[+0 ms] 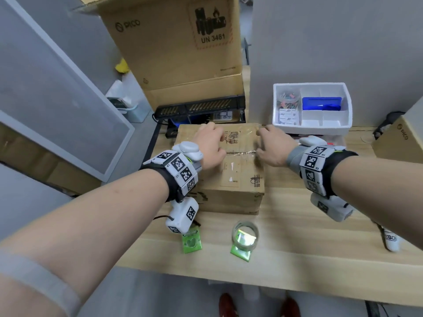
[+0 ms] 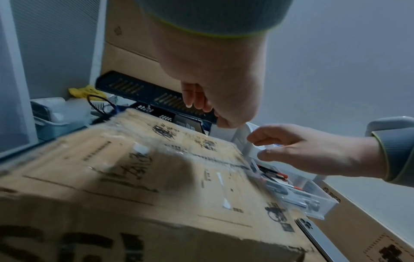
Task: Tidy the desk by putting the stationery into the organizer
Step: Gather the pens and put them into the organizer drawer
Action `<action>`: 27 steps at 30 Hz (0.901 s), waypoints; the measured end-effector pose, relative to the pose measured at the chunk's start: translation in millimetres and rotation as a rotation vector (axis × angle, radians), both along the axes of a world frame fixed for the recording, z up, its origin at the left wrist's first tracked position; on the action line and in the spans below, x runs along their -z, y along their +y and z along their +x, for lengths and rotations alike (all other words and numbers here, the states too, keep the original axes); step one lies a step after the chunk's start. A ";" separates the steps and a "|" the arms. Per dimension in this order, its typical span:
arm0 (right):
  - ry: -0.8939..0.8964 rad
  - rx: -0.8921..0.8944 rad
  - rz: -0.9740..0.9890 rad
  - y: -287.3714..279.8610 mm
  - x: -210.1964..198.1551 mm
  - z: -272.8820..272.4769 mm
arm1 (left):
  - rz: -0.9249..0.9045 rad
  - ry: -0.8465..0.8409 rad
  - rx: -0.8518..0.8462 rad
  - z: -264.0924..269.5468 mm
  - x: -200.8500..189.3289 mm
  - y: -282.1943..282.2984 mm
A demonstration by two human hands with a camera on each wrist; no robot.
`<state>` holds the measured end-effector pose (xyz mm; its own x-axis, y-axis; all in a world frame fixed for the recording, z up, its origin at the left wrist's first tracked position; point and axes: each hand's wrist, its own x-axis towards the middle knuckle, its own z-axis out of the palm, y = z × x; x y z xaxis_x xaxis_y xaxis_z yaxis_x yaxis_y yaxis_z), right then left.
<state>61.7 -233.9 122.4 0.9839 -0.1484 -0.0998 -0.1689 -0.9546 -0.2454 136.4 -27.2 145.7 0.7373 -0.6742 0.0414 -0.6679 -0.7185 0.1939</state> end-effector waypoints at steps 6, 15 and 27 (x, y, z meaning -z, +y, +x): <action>-0.060 -0.142 -0.060 69.2 -26.3 34.2 | 0.014 -0.018 -0.120 15.9 -18.9 70.6; -0.090 -0.044 0.037 75.9 -16.2 28.5 | 0.085 0.034 -0.184 27.4 -6.7 115.8; 0.412 0.125 -0.103 -61.3 36.4 -19.8 | 0.129 0.110 0.068 15.5 -13.5 -44.9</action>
